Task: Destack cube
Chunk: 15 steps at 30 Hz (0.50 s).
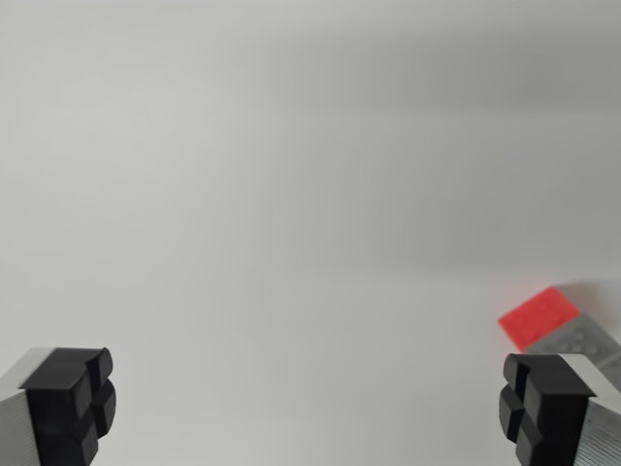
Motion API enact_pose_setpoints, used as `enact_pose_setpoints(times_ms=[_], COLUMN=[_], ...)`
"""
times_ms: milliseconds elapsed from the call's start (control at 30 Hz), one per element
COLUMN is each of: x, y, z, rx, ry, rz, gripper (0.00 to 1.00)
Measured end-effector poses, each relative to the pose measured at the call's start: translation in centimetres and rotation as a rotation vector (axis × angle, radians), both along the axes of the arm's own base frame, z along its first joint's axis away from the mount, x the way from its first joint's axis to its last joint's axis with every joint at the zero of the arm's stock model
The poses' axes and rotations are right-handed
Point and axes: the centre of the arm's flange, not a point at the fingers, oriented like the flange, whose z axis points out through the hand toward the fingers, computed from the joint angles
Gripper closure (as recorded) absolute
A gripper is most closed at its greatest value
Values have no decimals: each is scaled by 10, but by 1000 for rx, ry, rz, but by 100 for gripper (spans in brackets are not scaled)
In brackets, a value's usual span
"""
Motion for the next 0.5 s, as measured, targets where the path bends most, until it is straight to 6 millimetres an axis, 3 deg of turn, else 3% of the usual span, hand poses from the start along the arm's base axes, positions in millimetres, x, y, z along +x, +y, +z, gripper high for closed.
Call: enact_pose_setpoints(times_ms=[500], x=[-17], y=[-21], z=[-9], rx=[3], ry=[-2], rz=[73], gripper=[0])
